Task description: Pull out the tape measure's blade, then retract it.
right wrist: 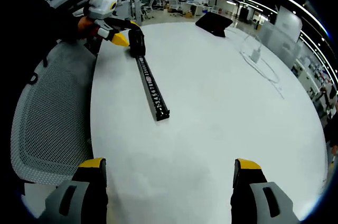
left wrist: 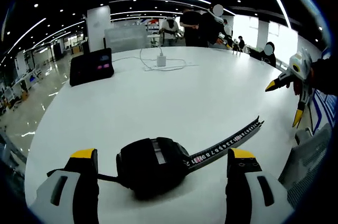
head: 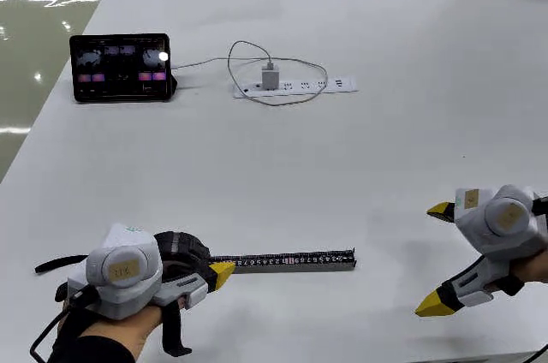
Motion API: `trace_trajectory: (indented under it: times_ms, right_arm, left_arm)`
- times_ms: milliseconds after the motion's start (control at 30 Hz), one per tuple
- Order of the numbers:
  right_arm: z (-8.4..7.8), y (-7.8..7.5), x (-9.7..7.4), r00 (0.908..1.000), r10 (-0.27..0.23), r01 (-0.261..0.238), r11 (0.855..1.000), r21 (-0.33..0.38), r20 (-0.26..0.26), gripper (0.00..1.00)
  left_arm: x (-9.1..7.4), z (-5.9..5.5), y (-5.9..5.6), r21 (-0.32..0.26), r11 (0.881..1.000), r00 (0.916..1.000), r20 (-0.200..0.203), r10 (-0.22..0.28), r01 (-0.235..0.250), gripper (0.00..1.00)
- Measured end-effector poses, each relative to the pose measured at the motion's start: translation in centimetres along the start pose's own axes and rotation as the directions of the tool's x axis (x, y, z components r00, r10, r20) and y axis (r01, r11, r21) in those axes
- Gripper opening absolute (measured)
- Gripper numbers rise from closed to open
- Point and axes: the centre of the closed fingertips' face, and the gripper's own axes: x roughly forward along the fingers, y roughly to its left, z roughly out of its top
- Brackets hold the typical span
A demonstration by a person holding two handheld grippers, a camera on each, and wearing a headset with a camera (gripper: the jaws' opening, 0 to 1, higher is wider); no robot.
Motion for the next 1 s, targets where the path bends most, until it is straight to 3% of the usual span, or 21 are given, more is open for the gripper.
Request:
trace_trajectory:
  times_ms: [167, 267, 333, 367, 400, 467, 567, 700, 800, 1000]
  right_arm:
    - [1.9, 0.3, 0.4, 0.9998, 0.021, -0.021, 0.997, -0.068, -0.002, 0.99]
    - [2.9, 0.1, 0.8, 0.9995, 0.032, -0.032, 0.995, -0.100, -0.001, 0.99]
    - [3.6, -0.1, 1.2, 0.9993, 0.037, -0.037, 0.993, -0.114, -0.004, 0.99]
    - [3.8, -0.3, 1.3, 0.9993, 0.037, -0.037, 0.992, -0.118, -0.005, 0.99]
    - [4.1, -0.4, 1.6, 0.9993, 0.037, -0.038, 0.991, -0.126, -0.008, 0.99]
    - [4.7, -0.5, 2.1, 0.9991, 0.040, -0.041, 0.989, -0.139, -0.013, 0.99]
    - [5.5, -0.6, 2.8, 0.9988, 0.046, -0.048, 0.987, -0.154, -0.018, 0.99]
    - [6.0, -0.3, 4.1, 0.9980, 0.053, -0.058, 0.983, -0.173, -0.034, 0.99]
    - [6.3, 0.3, 5.1, 0.9965, 0.071, -0.078, 0.978, -0.195, -0.043, 0.99]
    - [6.0, 0.5, 6.6, 0.9919, 0.102, -0.115, 0.974, -0.197, -0.076, 0.92]
  left_arm:
    - [0.3, -0.4, 1.2, -0.062, 0.997, 0.9981, 0.024, 0.057, -0.055, 0.99]
    - [0.4, -0.1, 2.2, -0.092, 0.991, 0.9929, 0.065, 0.099, -0.093, 0.99]
    - [0.6, -0.7, 2.5, -0.199, 0.975, 0.9904, 0.075, 0.116, -0.099, 0.99]
    - [0.6, -0.9, 2.6, -0.211, 0.972, 0.9881, 0.087, 0.127, -0.107, 0.99]
    - [0.6, -1.2, 2.4, -0.152, 0.982, 0.9860, 0.104, 0.130, -0.114, 0.99]
    - [0.7, -1.1, 1.9, -0.134, 0.985, 0.9871, 0.098, 0.127, -0.113, 0.99]
    - [0.8, 1.1, 1.5, -0.065, 0.991, 0.9732, 0.193, 0.125, -0.114, 0.99]
    - [1.6, 0.6, 0.7, -0.066, 0.992, 0.9779, 0.173, 0.117, -0.107, 0.99]
    - [2.2, -0.5, -0.3, -0.039, 0.996, 0.9863, 0.143, 0.083, -0.078, 0.99]
    - [2.2, -0.1, 0.2, -0.039, 0.996, 0.9824, 0.165, 0.087, -0.082, 0.98]
